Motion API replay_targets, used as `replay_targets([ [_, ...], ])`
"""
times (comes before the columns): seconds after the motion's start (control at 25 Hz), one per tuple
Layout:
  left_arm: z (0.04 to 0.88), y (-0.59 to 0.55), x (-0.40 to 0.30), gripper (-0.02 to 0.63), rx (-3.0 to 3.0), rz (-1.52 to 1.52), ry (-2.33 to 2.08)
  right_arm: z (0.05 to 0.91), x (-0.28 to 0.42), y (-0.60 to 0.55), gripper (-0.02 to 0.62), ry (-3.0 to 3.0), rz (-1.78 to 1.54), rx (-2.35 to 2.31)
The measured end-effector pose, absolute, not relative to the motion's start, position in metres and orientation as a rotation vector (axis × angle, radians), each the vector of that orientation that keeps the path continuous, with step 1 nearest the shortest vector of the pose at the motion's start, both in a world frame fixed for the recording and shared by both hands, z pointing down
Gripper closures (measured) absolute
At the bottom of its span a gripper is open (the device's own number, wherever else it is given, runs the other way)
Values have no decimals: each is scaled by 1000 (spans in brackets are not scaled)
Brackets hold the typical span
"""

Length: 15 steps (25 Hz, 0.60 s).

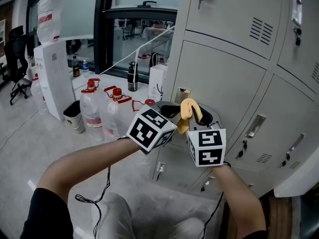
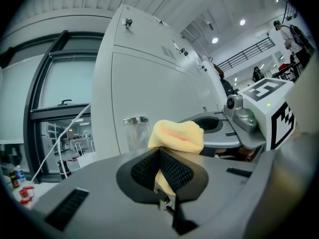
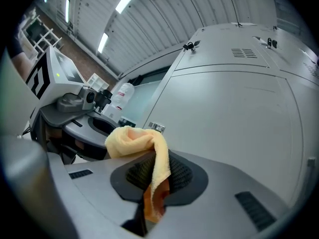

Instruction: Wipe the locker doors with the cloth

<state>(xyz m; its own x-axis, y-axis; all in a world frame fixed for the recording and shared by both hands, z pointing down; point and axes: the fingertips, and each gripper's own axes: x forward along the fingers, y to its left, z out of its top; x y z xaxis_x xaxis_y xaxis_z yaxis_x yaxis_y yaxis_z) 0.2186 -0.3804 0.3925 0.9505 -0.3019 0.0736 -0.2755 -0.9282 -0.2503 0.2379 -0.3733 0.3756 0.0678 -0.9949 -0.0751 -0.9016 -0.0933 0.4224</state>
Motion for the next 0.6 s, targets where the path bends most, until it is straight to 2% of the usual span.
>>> replay_targets([
  [0.6, 392, -309, 311, 587, -2868, -182, 225, 376, 330, -300, 532, -1783, -422, 2226],
])
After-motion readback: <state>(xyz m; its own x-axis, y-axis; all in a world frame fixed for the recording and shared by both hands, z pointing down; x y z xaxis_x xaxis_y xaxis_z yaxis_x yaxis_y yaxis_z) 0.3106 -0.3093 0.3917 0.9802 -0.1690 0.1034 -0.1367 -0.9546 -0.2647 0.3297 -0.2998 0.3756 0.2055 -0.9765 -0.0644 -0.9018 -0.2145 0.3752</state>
